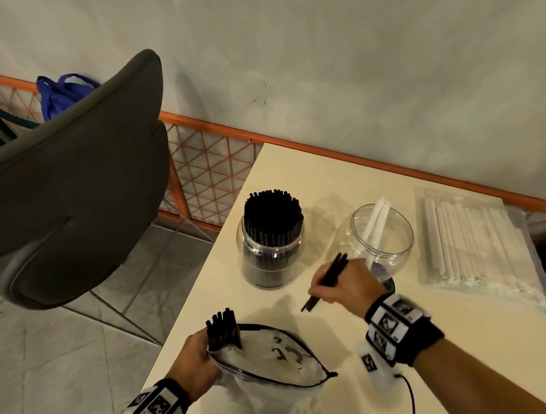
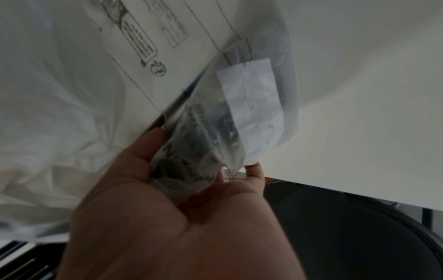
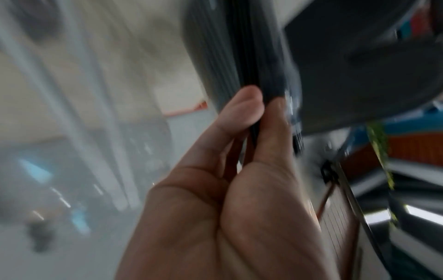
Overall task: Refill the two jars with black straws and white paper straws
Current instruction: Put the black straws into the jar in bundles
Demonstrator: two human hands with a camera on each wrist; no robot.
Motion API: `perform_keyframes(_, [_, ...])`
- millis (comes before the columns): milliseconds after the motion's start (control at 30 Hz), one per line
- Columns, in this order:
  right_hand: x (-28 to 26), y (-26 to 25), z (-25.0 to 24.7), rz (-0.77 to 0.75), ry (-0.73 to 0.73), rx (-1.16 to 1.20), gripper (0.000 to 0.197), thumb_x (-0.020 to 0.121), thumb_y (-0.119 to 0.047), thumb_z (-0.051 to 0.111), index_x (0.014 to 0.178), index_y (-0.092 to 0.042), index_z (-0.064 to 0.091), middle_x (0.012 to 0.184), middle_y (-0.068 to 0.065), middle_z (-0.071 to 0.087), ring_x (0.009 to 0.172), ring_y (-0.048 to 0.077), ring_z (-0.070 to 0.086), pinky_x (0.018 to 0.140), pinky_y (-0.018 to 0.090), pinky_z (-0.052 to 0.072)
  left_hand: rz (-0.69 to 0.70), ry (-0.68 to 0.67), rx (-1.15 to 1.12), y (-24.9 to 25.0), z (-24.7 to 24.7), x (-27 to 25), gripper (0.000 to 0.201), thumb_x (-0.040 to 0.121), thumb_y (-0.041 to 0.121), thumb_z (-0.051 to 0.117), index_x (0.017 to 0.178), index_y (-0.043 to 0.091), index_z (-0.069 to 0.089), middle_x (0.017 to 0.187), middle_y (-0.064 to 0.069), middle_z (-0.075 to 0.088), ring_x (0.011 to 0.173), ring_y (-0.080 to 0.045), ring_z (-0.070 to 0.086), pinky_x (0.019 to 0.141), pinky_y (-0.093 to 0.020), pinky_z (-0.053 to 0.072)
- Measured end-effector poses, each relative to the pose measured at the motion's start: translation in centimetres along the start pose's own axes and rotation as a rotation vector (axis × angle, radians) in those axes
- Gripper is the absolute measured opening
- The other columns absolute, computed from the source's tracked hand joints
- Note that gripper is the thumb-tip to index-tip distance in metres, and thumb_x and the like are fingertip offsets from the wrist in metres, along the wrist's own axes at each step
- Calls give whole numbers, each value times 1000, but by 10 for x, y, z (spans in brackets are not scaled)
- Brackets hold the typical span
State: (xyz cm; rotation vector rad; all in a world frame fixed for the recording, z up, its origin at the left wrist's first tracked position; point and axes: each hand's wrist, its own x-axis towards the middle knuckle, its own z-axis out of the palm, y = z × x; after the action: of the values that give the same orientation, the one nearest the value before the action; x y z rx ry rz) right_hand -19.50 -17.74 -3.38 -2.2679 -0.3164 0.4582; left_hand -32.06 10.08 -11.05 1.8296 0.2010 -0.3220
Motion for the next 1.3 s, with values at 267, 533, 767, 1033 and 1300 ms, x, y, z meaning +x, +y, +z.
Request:
perform_keyframes(267, [38,-125,-85,-296,-90,-35,12,75,-13,84,82,-12,74,68,5,73,62,16,71,64,21,55,-32,-15,-113,5,3,4,23,54,32,57,72,36,70,74,25,69,90,-23,59,92,-54,50])
perform_keyframes(533, [74,-144,-79,-320,-129,-192,12,75,-18,84,80,-16,73,66,3,73,63,15,72,71,31,60,-101,42,-109,-6,3,7,30,55,29,57,81,28,73,81,-1,73,83,-30,65,85,-55,54])
perform_keyframes(767, [78,-149,-77,-274,-181,-234,11,77,-17,83,81,-15,73,62,-1,72,62,11,72,63,18,54,-95,42,36,-2,6,8,31,60,20,49,81,10,69,83,-16,71,71,-21,65,70,-42,56])
perform_keyframes(1033, [83,-125,-51,-227,-3,-287,31,72,-39,84,98,-27,70,95,-12,68,69,-10,57,65,13,40,-81,34,90,-4,2,9,30,59,14,51,81,19,70,83,-9,72,75,-23,67,68,-41,56])
perform_keyframes(1300, [69,-110,-8,-512,-7,-715,57,103,-44,32,154,-18,25,161,-1,26,149,14,18,120,35,15,-127,24,77,-20,4,19,33,59,7,54,84,22,69,89,-14,71,73,-18,62,72,-50,56])
